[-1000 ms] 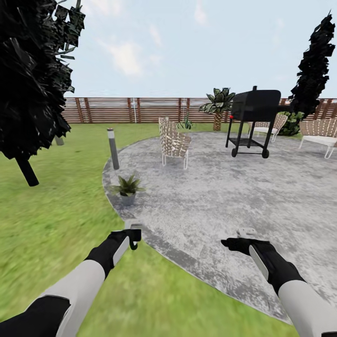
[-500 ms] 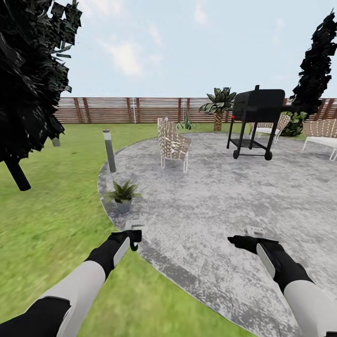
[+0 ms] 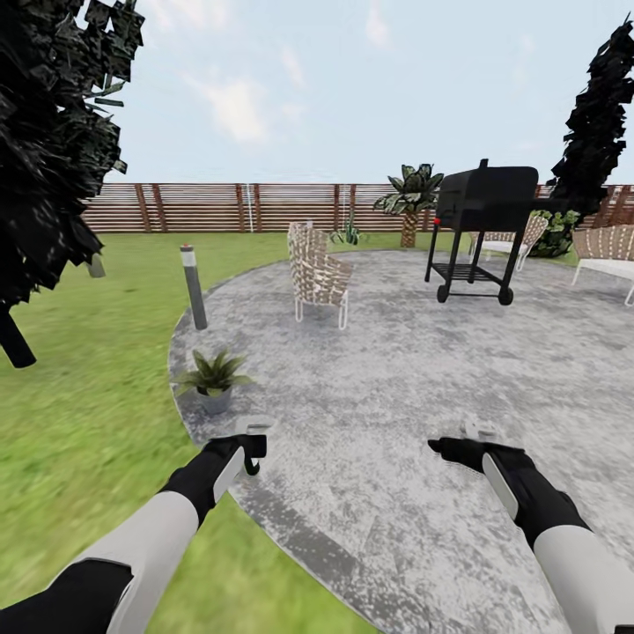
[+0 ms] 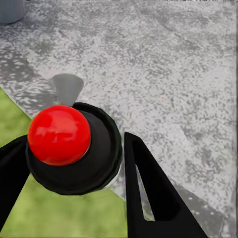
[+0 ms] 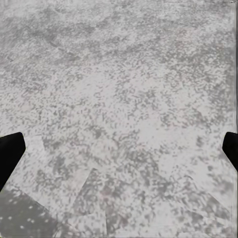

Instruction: Pick up the pesticide atomizer in the garden and spray insectifuge to fully cover both potted plants in the garden.

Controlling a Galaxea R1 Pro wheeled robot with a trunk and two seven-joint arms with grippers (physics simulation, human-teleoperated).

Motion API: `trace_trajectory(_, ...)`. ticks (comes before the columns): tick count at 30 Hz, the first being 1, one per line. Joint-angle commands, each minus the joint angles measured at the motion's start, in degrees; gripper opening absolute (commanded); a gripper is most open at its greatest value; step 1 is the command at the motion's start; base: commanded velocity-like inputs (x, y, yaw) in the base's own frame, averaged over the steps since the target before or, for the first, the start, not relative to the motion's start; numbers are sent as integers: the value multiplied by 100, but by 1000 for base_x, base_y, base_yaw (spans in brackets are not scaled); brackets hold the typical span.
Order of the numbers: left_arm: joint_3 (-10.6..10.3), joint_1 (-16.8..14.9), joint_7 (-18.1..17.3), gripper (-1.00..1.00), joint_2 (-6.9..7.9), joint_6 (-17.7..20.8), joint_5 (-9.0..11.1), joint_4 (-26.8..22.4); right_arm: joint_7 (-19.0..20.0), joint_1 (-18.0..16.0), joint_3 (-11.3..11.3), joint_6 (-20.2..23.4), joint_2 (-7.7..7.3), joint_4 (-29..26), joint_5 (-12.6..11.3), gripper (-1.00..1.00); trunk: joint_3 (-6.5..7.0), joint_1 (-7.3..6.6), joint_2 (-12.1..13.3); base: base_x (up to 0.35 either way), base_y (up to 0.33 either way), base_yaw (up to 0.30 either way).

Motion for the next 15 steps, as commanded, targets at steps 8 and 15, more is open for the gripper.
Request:
trace_trajectory(8,-42,-3,51,-100,4,40,52,-14,13,1,-6,30,6,-44,-8,100,-6,2,-2,271,-212,147)
trace_trajectory(15,-49,-3,51,-100,-2,40,56,-10,10,1,-6,30,5,-46,-3,100,-6,2,-2,271,-212,247)
